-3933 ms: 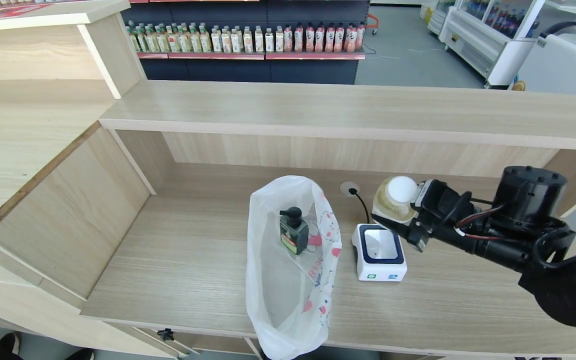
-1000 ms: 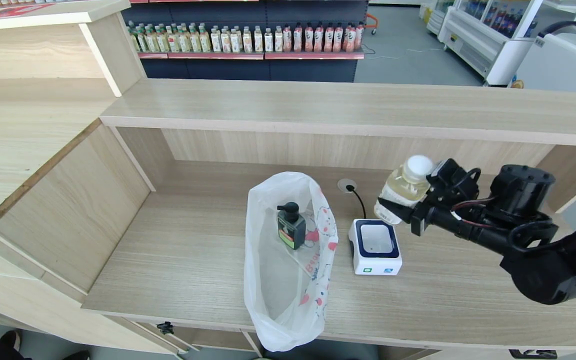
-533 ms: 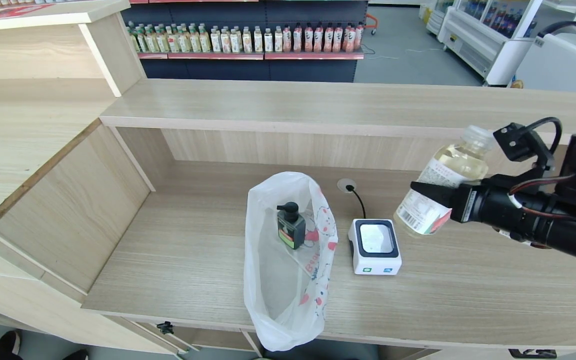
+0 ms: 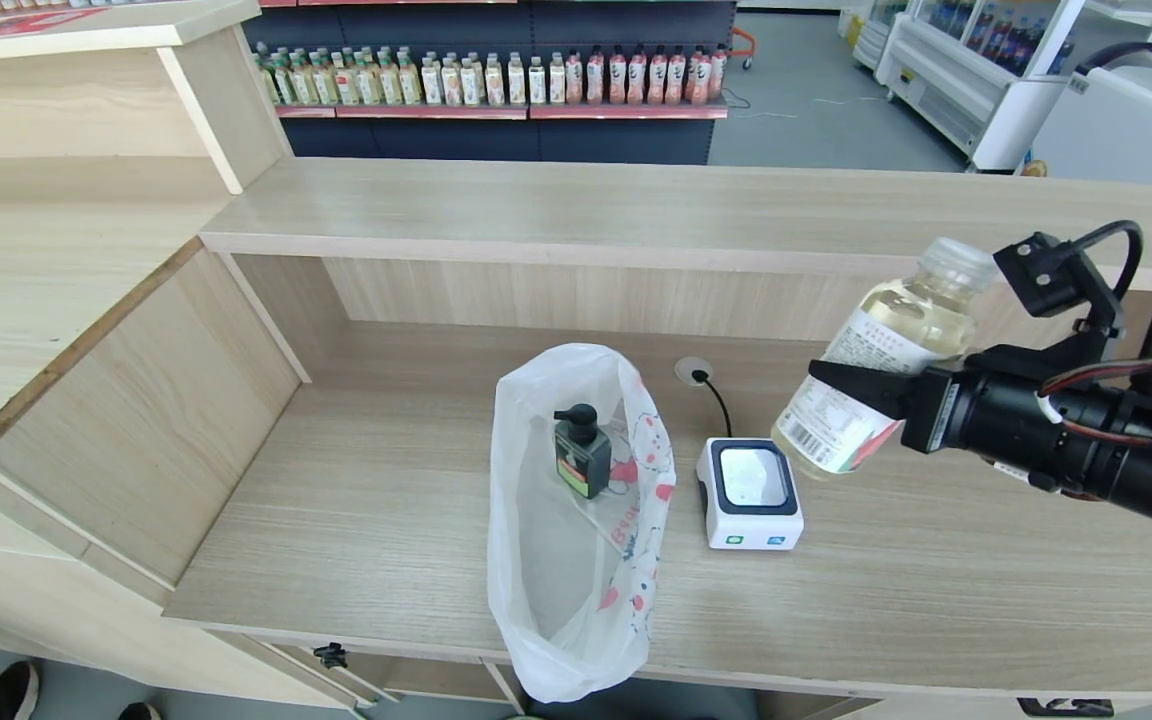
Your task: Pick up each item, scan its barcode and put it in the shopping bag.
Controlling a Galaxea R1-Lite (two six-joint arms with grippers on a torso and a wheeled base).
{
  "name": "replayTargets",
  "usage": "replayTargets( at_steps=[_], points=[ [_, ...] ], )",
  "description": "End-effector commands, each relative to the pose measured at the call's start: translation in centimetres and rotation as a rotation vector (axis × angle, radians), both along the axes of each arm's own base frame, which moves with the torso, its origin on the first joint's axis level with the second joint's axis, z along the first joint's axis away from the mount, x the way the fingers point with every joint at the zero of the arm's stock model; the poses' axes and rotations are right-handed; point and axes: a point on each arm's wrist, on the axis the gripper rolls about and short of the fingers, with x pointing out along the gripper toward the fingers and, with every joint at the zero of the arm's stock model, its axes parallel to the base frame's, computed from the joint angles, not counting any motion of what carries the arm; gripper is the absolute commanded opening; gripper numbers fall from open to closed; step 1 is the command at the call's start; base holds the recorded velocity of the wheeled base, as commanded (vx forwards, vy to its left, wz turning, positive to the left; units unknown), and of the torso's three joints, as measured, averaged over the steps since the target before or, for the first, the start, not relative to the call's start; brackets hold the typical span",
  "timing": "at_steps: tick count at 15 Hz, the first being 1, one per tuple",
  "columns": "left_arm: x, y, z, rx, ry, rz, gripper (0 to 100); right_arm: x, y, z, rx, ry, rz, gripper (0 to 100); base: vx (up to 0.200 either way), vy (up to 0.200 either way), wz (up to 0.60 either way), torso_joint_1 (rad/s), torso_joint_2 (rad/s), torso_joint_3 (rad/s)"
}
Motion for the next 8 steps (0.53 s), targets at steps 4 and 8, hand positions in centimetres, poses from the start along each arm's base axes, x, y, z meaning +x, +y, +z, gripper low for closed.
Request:
replayTargets(
  at_steps=[4,8],
  points=[
    [0.0,0.0,0.0,0.002,0.000,0.000,100,-0.5,1.4,-0.6,-0.001,0.025,0.059,0,0.000,0.050,0.00,-0.002,0.00,0.001],
    [0.0,0.0,0.0,0.002,0.000,0.000,100,-2.0,3.0,-3.9,-0.056,0.132,0.143,0,0.000,0.000,0.00,0.000,0.00,0.000]
  ],
)
